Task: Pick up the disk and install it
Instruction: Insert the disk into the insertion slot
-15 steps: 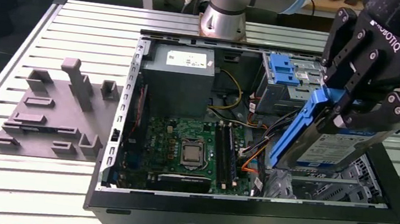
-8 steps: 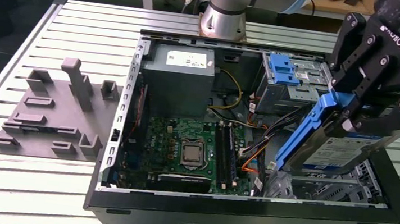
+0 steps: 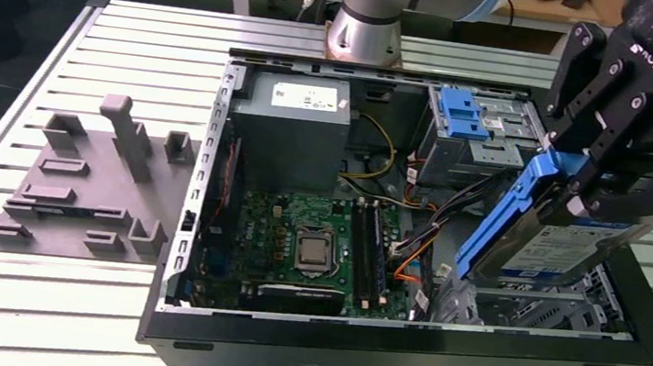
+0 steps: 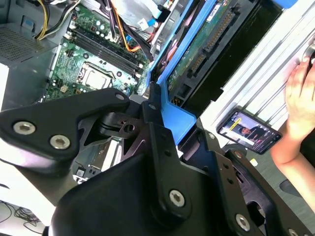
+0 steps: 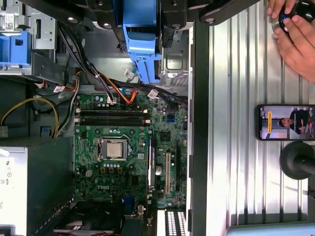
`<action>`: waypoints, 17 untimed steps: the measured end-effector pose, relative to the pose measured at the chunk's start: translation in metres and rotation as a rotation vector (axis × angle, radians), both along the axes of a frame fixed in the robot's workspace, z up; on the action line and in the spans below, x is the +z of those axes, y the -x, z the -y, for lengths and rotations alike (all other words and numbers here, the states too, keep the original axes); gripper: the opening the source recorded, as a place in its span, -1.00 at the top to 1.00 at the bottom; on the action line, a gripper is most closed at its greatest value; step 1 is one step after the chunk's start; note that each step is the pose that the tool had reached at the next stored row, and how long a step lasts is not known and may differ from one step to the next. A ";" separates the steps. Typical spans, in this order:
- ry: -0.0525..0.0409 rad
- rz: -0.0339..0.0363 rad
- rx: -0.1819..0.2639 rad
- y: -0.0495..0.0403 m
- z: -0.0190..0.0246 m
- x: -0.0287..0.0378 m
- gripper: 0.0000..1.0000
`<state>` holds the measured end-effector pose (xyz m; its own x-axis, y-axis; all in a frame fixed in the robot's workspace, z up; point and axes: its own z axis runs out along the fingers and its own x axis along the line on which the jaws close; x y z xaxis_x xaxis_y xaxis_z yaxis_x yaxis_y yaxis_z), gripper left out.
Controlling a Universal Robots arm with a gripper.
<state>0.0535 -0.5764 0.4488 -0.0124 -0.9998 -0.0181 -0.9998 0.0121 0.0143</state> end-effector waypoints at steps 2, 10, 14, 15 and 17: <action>-0.0003 0.0001 0.000 -0.0022 0.0000 -0.0006 0.27; -0.0003 0.0000 0.000 -0.0125 -0.0007 -0.0032 0.27; -0.0002 0.0000 0.000 -0.0159 -0.0029 -0.0044 0.27; -0.0002 0.0000 0.000 -0.0160 -0.0038 -0.0047 0.27; -0.0003 0.0000 0.000 -0.0162 -0.0059 -0.0056 0.27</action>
